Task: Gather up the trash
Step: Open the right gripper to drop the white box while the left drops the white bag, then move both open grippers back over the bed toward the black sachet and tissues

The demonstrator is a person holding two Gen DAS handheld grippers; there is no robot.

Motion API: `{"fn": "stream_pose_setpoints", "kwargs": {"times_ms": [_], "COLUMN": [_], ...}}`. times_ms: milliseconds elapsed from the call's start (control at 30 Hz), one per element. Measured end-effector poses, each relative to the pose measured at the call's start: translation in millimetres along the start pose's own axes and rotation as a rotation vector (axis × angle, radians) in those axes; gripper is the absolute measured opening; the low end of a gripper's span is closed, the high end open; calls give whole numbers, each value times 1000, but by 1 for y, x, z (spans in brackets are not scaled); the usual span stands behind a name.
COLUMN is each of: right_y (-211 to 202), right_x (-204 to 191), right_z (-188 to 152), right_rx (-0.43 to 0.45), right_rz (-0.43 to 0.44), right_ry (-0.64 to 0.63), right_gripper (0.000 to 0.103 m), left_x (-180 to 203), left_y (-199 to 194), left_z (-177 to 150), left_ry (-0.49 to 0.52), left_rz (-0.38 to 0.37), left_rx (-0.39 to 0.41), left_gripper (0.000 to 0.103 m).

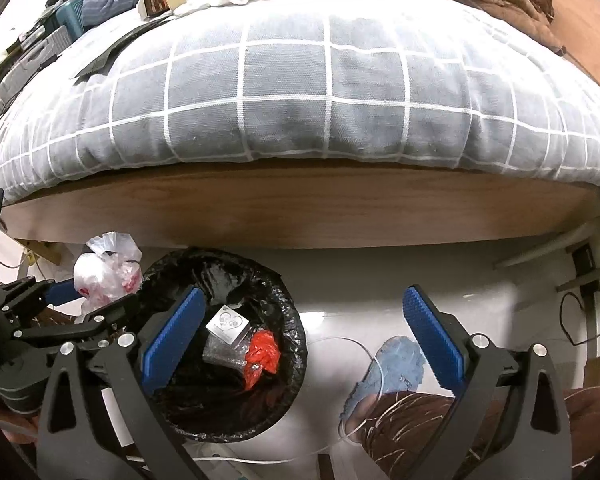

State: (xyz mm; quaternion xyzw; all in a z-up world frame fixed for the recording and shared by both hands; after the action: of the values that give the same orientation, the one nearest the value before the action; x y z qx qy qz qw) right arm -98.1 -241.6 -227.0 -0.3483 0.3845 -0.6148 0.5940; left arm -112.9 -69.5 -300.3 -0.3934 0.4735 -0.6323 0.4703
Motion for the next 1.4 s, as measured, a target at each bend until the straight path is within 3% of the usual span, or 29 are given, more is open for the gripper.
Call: {"fn": "stream_pose_setpoints", "kwargs": {"times_ms": [67,367,1033,1400], "right_y": [1,0,-68,-84], "right_x": [-4,-11,-20,-26], "right_z": [-1,2,57,100], "right_rx": [-2,17,251,323], "right_rz": [-3,-7,-47,1], "right_ry": [-12,-11,-63,-85], "right_gripper": [95,95,95,95], "left_x": [-3,-25,-58,-58], "left_y": [-4,-22,-108,-129], "left_z": [1,7,54,115], "left_ry": [-7,-46,-119,-116], "left_rz": [0,50,71,68], "left_rx": [11,82,263,342], "left_gripper": [77,96,97,97]}}
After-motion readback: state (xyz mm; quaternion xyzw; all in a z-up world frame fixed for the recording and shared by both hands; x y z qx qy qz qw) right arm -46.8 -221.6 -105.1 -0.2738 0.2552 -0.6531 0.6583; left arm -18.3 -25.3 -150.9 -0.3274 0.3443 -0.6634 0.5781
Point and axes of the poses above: each gripper's, at about its wrist camera, not at the fingertips, and y roughly the way its jaws point, x to its right, z to its top, the point moved 9 cm from there along y, roughly the way its jaws point, and after that the axes turned 3 degrees about -x, right-handed, at the moved point
